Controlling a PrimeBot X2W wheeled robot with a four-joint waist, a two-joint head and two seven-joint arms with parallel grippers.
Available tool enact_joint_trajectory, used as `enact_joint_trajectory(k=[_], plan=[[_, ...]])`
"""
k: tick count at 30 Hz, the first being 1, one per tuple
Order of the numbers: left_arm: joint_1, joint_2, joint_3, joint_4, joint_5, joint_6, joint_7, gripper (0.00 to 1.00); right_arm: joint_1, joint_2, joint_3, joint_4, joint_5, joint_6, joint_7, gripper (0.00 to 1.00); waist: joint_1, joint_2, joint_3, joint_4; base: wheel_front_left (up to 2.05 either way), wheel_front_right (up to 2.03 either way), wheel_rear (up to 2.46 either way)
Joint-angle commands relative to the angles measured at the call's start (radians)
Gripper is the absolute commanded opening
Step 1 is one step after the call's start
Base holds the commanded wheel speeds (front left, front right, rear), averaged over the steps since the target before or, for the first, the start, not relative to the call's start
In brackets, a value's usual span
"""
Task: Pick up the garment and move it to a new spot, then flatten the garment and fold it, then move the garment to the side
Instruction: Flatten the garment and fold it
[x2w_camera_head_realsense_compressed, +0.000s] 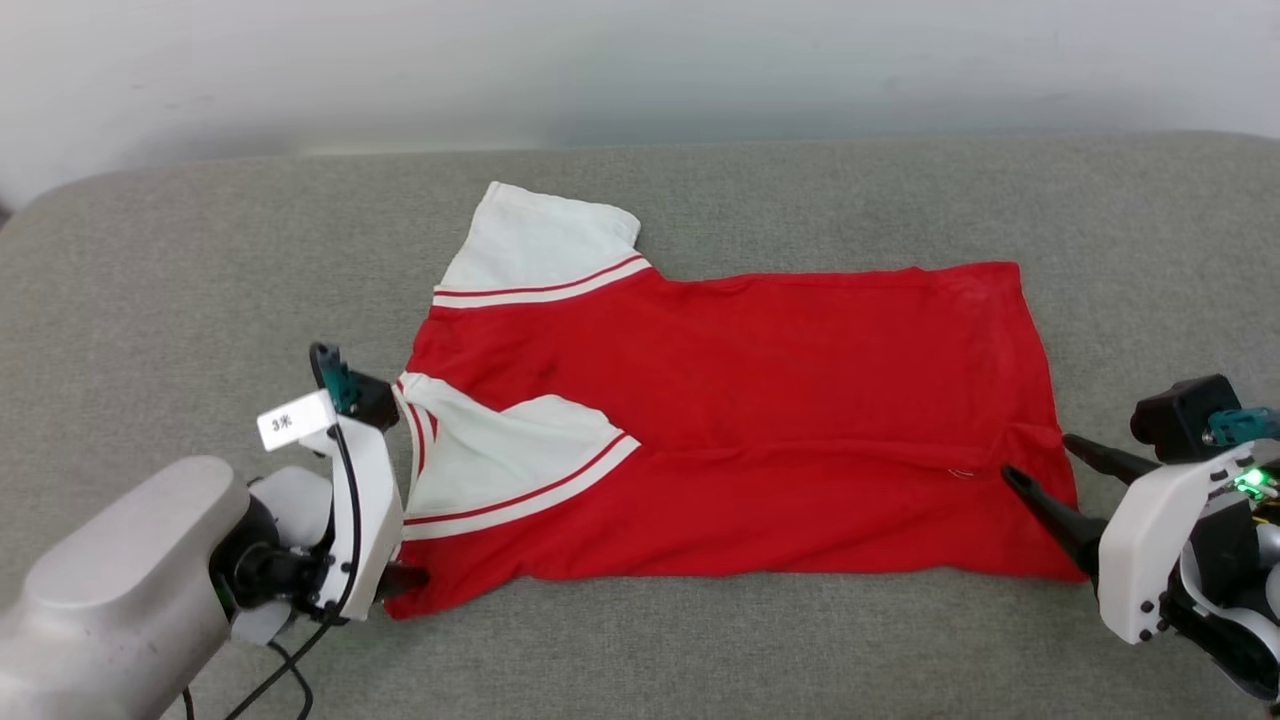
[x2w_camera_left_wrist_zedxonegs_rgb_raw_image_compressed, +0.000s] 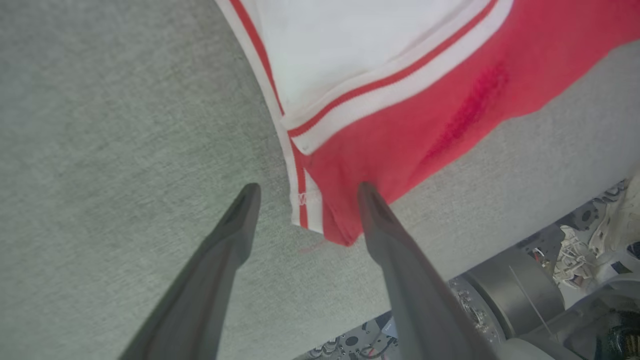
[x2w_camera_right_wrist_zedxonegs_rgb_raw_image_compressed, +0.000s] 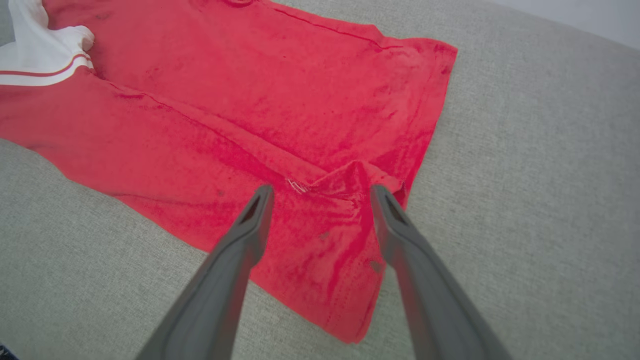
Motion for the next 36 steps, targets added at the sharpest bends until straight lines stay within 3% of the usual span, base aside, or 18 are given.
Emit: enact_joint_trajectory(k=[1,8,9,10,11,19,24,25,30,36], plan=[[0.02,-0.006,-0.004,0.015,-0.007,0.007,0.005,1.0,-0.02,0.009,0.001,-0.002,-0.001,-0.001,0.001,1.0,0.0001,0.0,0.013,-0.014,0.0,0.0,0.0],[0.074,-0.03,-0.042,0.089,-0.006,-0.003,0.012,1.0,-0.045,0.011,0.014,0.011,0.002,-0.001,-0.022,1.0,0.0001,0.0,0.033,-0.035,0.0,0.0,0.0],[0.078,-0.035,-0.047,0.094,-0.006,-0.007,0.01,0.96,-0.049,0.009,0.015,0.015,0.005,-0.001,-0.025,1.0,0.0001,0.0,0.033,-0.036,0.0,0.0,0.0],[0.081,-0.037,-0.05,0.099,-0.006,-0.009,0.007,0.37,-0.053,0.006,0.018,0.017,0.007,-0.001,-0.028,1.0,0.0001,0.0,0.032,-0.036,0.0,0.0,0.0],[0.085,-0.04,-0.052,0.1,-0.007,-0.012,0.005,0.0,-0.058,0.001,0.019,0.019,0.01,-0.001,-0.031,1.0,0.0001,0.0,0.029,-0.036,0.0,0.0,0.0],[0.051,-0.008,-0.054,0.036,0.038,-0.036,-0.056,0.0,-0.112,-0.094,0.058,0.0,0.025,-0.001,0.048,1.0,0.0001,0.0,-0.016,-0.017,0.0,0.0,0.0],[0.052,0.014,-0.057,-0.007,0.054,-0.041,-0.079,0.0,-0.143,-0.175,0.113,-0.025,0.095,-0.001,0.228,1.0,0.0001,0.0,-0.027,-0.003,0.0,0.0,0.0],[0.055,0.022,-0.055,-0.03,0.056,-0.043,-0.089,0.0,-0.169,-0.194,0.129,-0.019,0.151,-0.001,0.36,1.0,0.0001,0.0,-0.025,0.003,0.0,0.0,0.0],[0.033,0.023,-0.05,-0.058,0.069,-0.037,-0.098,0.0,-0.192,-0.171,0.145,0.037,0.174,-0.001,0.475,1.0,0.0001,0.0,0.001,0.021,0.0,0.0,0.0],[0.009,0.011,-0.049,-0.078,0.091,-0.035,-0.111,0.0,-0.192,-0.096,0.149,0.157,0.154,-0.001,0.461,1.0,0.0001,0.0,0.038,0.044,0.0,0.0,0.0]])
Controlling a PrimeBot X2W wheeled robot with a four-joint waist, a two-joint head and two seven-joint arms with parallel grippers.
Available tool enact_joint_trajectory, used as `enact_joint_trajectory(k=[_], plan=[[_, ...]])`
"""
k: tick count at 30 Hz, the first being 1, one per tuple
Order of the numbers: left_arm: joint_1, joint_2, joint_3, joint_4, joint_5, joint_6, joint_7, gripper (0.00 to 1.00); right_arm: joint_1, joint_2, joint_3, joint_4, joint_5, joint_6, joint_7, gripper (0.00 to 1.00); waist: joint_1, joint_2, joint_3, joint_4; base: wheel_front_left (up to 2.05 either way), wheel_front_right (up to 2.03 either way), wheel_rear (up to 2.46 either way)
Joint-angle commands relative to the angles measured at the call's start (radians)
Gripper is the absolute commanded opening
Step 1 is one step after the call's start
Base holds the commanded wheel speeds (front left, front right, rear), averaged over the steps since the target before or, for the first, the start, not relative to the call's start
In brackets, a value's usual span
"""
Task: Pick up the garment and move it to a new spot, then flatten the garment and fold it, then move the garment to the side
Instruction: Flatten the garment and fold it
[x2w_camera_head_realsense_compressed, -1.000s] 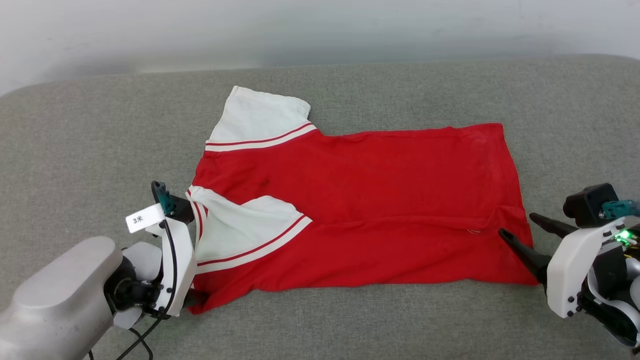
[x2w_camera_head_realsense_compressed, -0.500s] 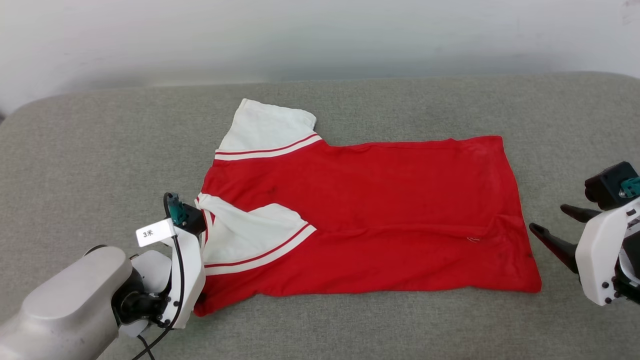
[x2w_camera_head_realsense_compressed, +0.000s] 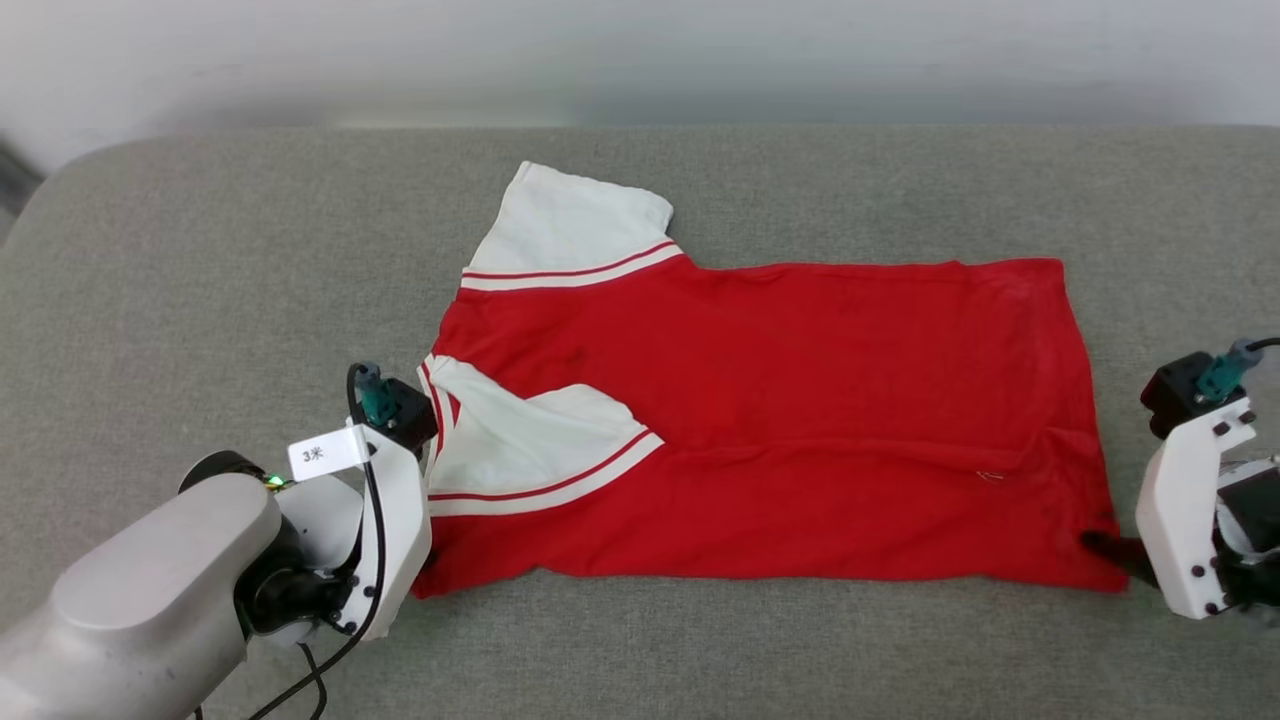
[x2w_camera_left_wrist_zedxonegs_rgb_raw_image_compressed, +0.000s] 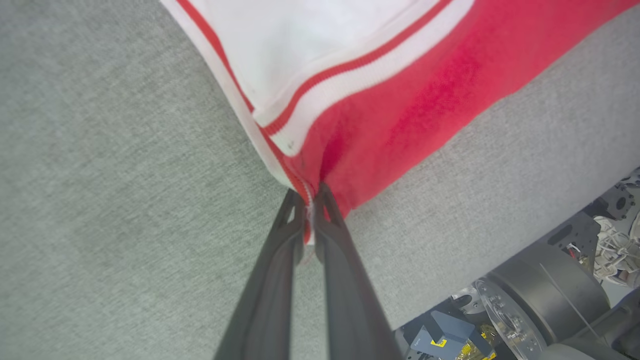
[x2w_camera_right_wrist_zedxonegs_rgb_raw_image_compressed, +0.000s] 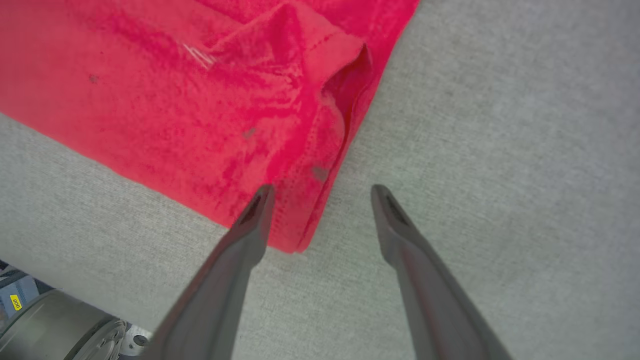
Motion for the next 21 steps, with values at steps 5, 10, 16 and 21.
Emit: enact_joint_trajectory(k=[5,10,16,21], plan=[[-0.022,-0.009,-0.002,-0.013,0.018,0.001,-0.011,0.0,0.045,0.079,0.04,0.118,-0.005,-0.001,-0.041,1.0,-0.0001,0.0,0.033,0.02,0.0,0.0,0.0],[-0.011,-0.005,-0.004,-0.011,0.015,-0.001,-0.02,0.0,0.076,0.114,0.082,0.168,0.024,0.0,-0.078,1.0,-0.0001,0.0,0.033,0.019,0.0,0.0,0.0],[0.016,0.008,-0.003,-0.005,0.003,-0.001,-0.035,0.0,0.038,0.076,0.096,0.15,0.039,0.001,-0.137,0.0,-0.0001,0.0,-0.001,0.005,0.0,0.0,0.0],[0.043,0.03,-0.004,-0.019,-0.012,-0.002,-0.041,0.0,0.023,0.016,0.1,0.106,0.068,-0.001,-0.19,0.0,-0.0001,0.0,-0.053,0.001,0.0,0.0,0.0]])
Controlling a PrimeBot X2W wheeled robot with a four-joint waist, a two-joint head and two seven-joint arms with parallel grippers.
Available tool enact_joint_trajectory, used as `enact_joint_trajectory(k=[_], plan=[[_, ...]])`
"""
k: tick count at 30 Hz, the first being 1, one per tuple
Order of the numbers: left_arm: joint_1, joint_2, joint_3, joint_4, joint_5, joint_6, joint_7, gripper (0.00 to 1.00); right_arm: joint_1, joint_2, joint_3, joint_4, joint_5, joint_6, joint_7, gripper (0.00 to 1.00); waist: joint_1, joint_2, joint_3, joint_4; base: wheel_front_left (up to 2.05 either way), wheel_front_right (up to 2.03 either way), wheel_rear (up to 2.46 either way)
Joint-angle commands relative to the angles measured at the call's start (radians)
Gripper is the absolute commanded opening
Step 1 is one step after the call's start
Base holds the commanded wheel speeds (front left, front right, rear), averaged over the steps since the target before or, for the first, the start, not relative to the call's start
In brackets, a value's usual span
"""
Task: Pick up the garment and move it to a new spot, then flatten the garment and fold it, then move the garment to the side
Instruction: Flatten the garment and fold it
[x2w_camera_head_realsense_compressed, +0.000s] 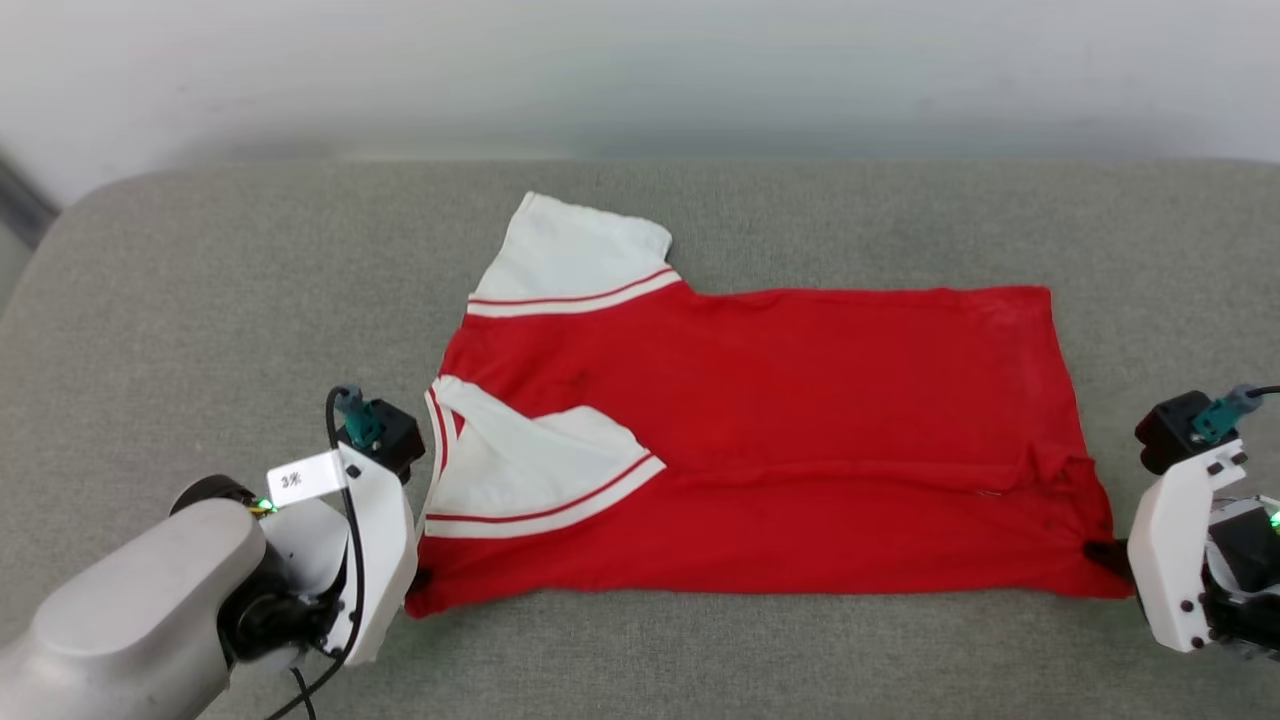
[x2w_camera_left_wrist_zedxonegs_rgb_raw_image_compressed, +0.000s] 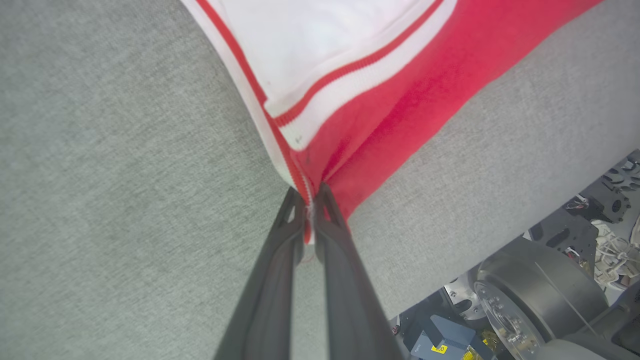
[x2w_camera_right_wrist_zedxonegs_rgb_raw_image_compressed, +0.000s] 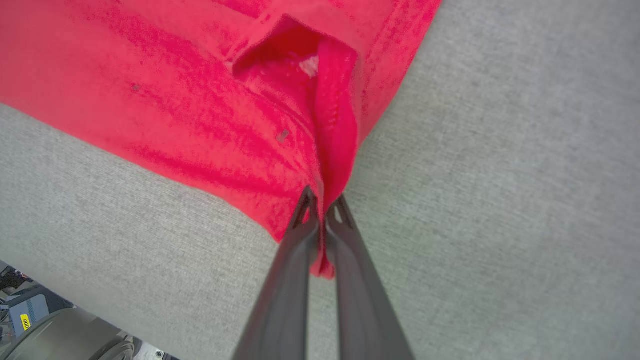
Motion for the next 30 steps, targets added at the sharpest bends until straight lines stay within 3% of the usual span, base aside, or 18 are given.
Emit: enact_joint_trajectory(k=[1,10,15,21,22,23,24,27,30], plan=[[0.021,0.013,-0.004,-0.007,-0.006,-0.002,-0.002,0.0,0.013,-0.019,0.005,-0.011,0.012,-0.001,-0.009,0.0,0.0,0.0,-0.027,-0.002,0.0,0.0,0.0],[0.117,0.064,-0.028,-0.098,-0.031,0.027,-0.003,0.0,0.119,-0.122,0.018,-0.108,0.086,-0.001,-0.037,0.0,0.0,0.0,-0.077,0.0,0.0,0.0,0.0],[0.166,0.074,-0.035,-0.123,-0.047,0.052,-0.023,0.0,0.196,-0.147,0.002,-0.147,0.13,-0.001,-0.047,0.0,0.0,0.0,-0.072,0.0,0.0,0.0,0.0],[0.204,0.077,-0.042,-0.104,-0.053,0.065,-0.038,0.0,0.225,-0.119,-0.006,-0.126,0.091,-0.001,-0.066,0.0,0.0,0.0,-0.055,-0.012,0.0,0.0,0.0],[0.204,0.075,-0.039,-0.101,-0.048,0.069,-0.048,0.0,0.224,-0.108,-0.011,-0.118,0.085,-0.001,-0.075,0.09,0.0,0.0,-0.054,-0.012,0.0,0.0,0.0],[0.205,0.072,-0.035,-0.099,-0.046,0.07,-0.061,0.49,0.223,-0.097,-0.016,-0.113,0.081,-0.001,-0.081,0.59,0.0,0.0,-0.055,-0.012,0.0,0.0,0.0],[0.205,0.069,-0.026,-0.096,-0.05,0.075,-0.074,1.0,0.222,-0.086,-0.025,-0.107,0.077,-0.001,-0.094,1.0,0.0,0.0,-0.058,-0.012,0.0,0.0,0.0],[0.185,0.08,-0.01,-0.104,-0.038,0.075,-0.101,1.0,0.216,-0.071,-0.05,-0.097,0.045,-0.001,-0.144,1.0,0.0,0.0,-0.074,-0.007,0.0,0.0,0.0],[0.165,0.096,0.02,-0.12,-0.036,0.079,-0.14,1.0,0.203,-0.048,-0.103,-0.1,-0.004,-0.001,-0.262,1.0,0.0,0.0,-0.088,-0.005,0.0,0.0,0.0]])
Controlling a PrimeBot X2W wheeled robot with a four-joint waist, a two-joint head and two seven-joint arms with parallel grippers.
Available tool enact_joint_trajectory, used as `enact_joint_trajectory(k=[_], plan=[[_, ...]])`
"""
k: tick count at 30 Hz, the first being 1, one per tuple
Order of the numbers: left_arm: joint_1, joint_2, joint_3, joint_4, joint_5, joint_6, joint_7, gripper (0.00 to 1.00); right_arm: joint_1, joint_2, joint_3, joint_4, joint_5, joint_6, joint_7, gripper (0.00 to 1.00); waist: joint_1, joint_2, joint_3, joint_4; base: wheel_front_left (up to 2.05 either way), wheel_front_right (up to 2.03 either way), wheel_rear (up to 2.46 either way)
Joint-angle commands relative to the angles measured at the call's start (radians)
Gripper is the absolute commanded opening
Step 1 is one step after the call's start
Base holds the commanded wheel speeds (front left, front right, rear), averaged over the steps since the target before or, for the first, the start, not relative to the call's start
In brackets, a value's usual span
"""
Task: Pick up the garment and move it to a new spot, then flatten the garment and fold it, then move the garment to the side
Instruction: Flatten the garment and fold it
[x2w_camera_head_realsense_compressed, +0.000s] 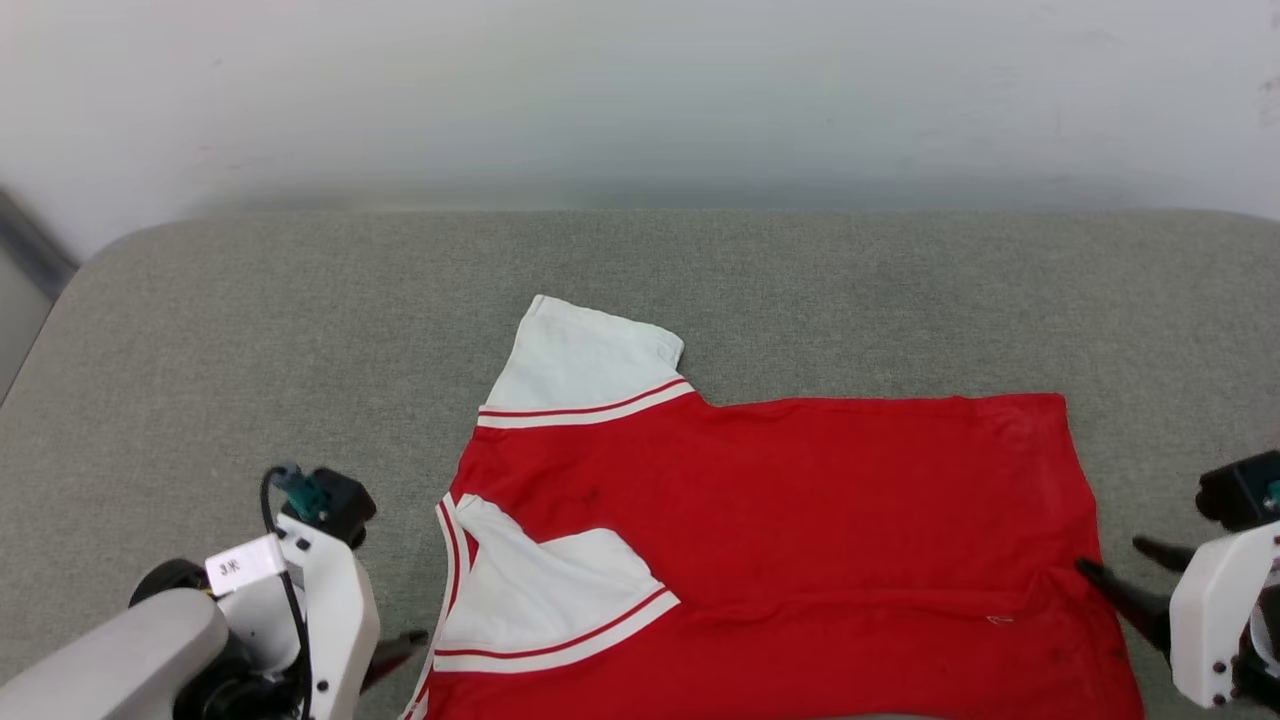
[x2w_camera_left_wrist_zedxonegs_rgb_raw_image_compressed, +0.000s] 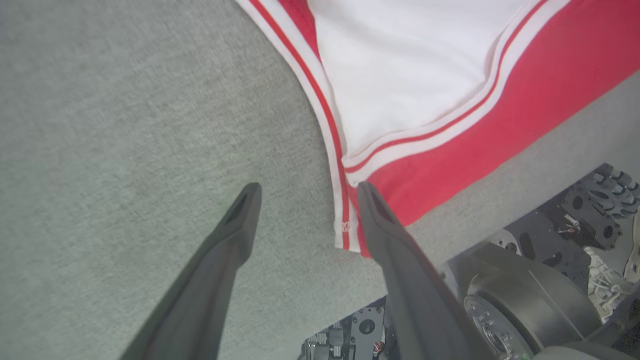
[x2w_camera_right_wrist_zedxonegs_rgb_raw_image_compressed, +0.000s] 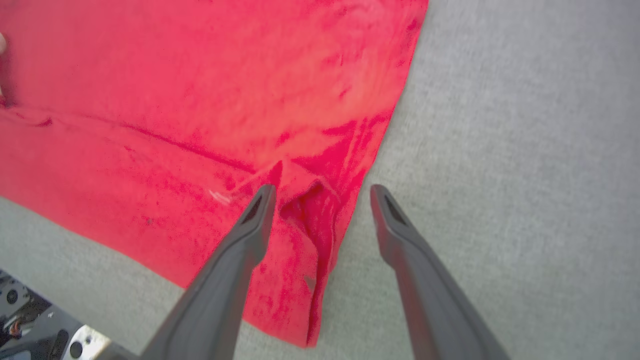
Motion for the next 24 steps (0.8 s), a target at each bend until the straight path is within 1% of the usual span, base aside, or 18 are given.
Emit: enact_joint_trajectory(k=[1,4,5,8,11,14,17,22,24], plan=[[-0.018,0.007,0.025,-0.008,-0.002,0.008,-0.031,1.0,-0.012,0.024,-0.036,0.005,-0.021,-0.001,-0.065,1.0,0.0,0.0,-0.01,0.0,0.0,0.0,0.0],[-0.052,0.024,0.067,-0.016,0.029,0.025,-0.103,1.0,-0.024,0.061,-0.102,0.011,-0.099,-0.001,-0.189,1.0,0.0,0.0,-0.017,-0.004,0.0,0.0,0.0],[-0.083,0.03,0.092,-0.014,0.061,0.039,-0.149,1.0,-0.027,0.108,-0.172,0.0,-0.176,-0.001,-0.29,1.0,0.0,0.0,-0.014,-0.011,0.0,0.0,0.0],[-0.134,0.021,0.12,-0.009,0.074,0.042,-0.169,1.0,-0.019,0.159,-0.259,-0.024,-0.268,-0.001,-0.38,1.0,0.0,0.0,-0.001,-0.02,0.0,0.0,0.0],[-0.186,0.003,0.134,0.004,0.086,0.038,-0.162,1.0,0.01,0.225,-0.351,-0.074,-0.356,-0.001,-0.448,1.0,0.0,0.0,0.018,-0.032,0.0,0.0,0.0],[-0.253,-0.011,0.151,0.024,0.086,0.037,-0.134,1.0,0.046,0.292,-0.437,-0.147,-0.448,-0.001,-0.485,1.0,0.0,0.0,0.048,-0.049,0.0,0.0,0.0],[-0.326,-0.022,0.169,0.044,0.073,0.031,-0.087,1.0,0.083,0.358,-0.493,-0.235,-0.524,-0.001,-0.499,1.0,0.0,0.0,0.088,-0.073,0.0,0.0,0.0],[-0.454,-0.029,0.195,0.081,0.037,0.023,0.035,1.0,0.121,0.438,-0.541,-0.353,-0.616,-0.001,-0.481,1.0,0.0,0.0,0.171,-0.12,0.0,0.0,0.0],[-0.5,-0.031,0.199,0.097,0.026,0.02,0.091,1.0,0.128,0.464,-0.546,-0.384,-0.63,-0.001,-0.466,1.0,0.0,0.0,0.21,-0.139,0.0,0.0,0.0]])
